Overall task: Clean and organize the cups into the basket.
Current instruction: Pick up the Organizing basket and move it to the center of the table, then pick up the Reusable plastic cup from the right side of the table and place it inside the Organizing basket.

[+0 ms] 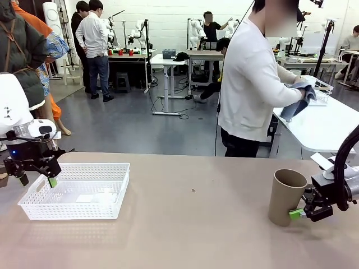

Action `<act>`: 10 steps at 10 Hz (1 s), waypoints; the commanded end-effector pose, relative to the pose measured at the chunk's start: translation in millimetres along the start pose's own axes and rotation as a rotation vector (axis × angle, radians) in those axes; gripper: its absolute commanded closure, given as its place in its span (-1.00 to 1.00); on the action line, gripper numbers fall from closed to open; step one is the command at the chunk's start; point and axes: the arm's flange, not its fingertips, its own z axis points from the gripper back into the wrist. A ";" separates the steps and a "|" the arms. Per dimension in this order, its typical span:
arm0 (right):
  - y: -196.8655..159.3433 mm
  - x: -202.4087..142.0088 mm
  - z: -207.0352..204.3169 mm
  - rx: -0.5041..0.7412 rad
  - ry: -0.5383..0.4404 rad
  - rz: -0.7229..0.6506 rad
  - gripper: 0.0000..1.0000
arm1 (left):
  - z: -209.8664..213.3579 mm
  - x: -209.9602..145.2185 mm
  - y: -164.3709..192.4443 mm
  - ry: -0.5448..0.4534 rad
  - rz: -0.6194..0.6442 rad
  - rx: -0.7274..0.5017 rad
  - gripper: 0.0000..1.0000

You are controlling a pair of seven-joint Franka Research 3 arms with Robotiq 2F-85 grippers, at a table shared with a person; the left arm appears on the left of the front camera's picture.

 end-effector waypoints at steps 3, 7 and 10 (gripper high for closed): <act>-5.5 -0.3 -14.3 -0.023 -0.008 0.030 -1.00 | -16.4 4.8 11.1 -0.054 -0.001 0.036 -1.00; -9.5 -0.3 -29.6 -0.011 -0.008 0.027 -1.00 | -26.4 5.3 12.9 -0.059 -0.014 0.090 -1.00; -10.8 -2.7 -33.6 -0.012 -0.010 0.022 -1.00 | -30.8 6.6 19.7 -0.095 -0.018 0.092 -1.00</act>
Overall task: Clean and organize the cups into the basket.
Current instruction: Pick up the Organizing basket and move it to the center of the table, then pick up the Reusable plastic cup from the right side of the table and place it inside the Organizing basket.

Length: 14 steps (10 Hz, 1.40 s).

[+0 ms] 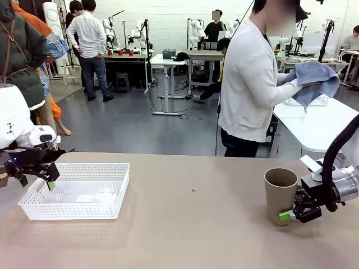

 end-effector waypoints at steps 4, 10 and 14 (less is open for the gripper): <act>-4.0 -4.2 -5.6 -0.013 -0.014 0.046 0.69 | -2.9 -5.4 7.2 -0.057 -0.022 -0.006 1.00; -4.7 -6.3 -3.3 -0.015 -0.021 0.048 1.00 | -3.0 -4.2 9.8 -0.033 -0.013 0.000 1.00; -5.0 -7.7 -2.5 -0.016 -0.029 0.050 1.00 | -2.2 -3.8 9.0 -0.022 -0.005 -0.003 1.00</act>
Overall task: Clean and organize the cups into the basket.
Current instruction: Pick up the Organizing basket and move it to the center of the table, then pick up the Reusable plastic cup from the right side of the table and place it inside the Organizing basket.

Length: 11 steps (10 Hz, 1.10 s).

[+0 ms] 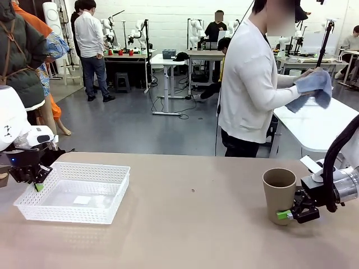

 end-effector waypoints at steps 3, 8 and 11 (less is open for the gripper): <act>5.7 5.9 2.7 -0.050 -0.039 -0.020 0.58 | 6.6 -0.4 -4.8 0.028 0.098 -0.025 1.00; 54.8 95.3 59.3 -0.144 -0.157 -0.002 0.58 | 43.5 -6.0 -73.9 0.012 0.135 0.003 1.00; 74.5 137.7 86.9 -0.188 -0.209 0.033 0.58 | 53.9 3.6 -127.7 0.004 0.159 0.011 1.00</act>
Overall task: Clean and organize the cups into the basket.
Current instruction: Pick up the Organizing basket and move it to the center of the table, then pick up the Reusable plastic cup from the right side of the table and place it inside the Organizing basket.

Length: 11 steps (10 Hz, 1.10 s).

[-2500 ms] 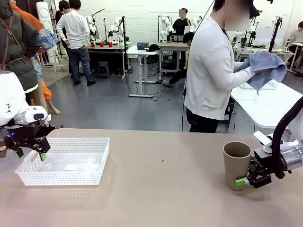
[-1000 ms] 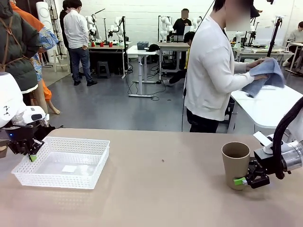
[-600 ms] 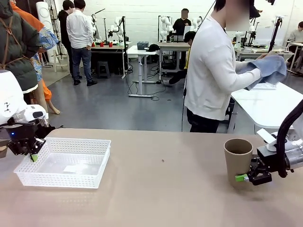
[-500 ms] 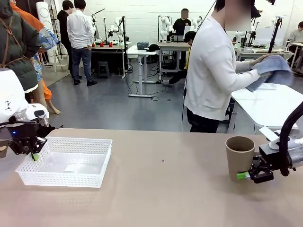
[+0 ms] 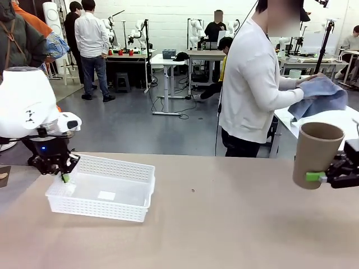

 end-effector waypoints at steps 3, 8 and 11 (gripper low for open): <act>2.6 48.1 12.9 -0.085 -0.056 -0.013 0.58 | 5.1 3.6 -71.9 0.013 -0.009 0.027 1.00; 0.0 95.1 38.4 -0.136 -0.081 -0.012 0.58 | -13.2 10.7 -146.3 0.055 -0.037 0.047 1.00; -4.2 99.2 44.8 -0.175 -0.089 -0.038 0.58 | -17.9 4.8 -180.8 0.067 -0.057 0.037 1.00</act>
